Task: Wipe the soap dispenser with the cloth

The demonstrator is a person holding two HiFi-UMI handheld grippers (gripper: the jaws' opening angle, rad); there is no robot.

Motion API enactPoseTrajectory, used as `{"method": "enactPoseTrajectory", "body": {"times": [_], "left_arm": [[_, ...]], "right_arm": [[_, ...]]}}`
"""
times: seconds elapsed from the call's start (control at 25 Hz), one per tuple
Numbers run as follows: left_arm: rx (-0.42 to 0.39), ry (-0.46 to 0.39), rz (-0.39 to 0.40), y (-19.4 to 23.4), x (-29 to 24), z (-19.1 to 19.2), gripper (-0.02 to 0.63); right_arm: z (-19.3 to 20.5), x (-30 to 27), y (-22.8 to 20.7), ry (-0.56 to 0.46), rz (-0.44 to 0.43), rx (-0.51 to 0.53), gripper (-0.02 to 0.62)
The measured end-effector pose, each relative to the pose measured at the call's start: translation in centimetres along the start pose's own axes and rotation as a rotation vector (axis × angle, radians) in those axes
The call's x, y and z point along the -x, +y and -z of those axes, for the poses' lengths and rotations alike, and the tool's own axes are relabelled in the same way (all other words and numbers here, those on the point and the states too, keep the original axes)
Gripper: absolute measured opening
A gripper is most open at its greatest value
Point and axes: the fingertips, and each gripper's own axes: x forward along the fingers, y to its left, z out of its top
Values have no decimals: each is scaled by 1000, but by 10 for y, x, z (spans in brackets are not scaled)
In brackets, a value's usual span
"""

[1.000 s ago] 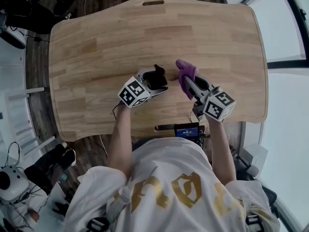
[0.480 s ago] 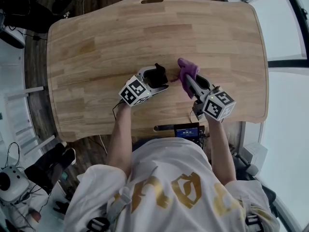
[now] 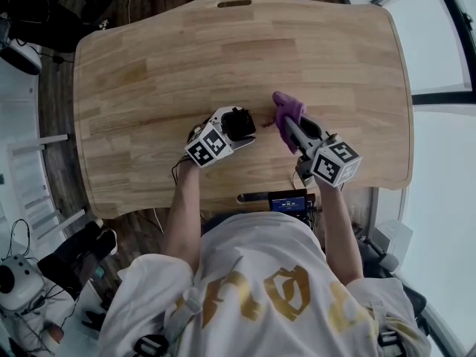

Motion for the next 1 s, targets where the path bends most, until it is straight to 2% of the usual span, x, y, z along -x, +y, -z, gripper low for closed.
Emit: {"method": "enactPoseTrajectory", "body": {"times": [0.12, 0.36, 0.56, 1.0], "left_arm": [[-26, 37, -7, -1, -1, 7, 360], [-6, 46, -6, -2, -2, 7, 360], [-54, 96, -8, -7, -5, 12, 360], [34, 122, -1, -6, 2, 19, 362]], "right_arm": [[0, 1, 1, -2, -2, 0, 51], [-2, 1, 3, -6, -5, 4, 51], [0, 2, 4, -4, 1, 6, 51], [-4, 5, 5, -3, 35, 26, 51]]}}
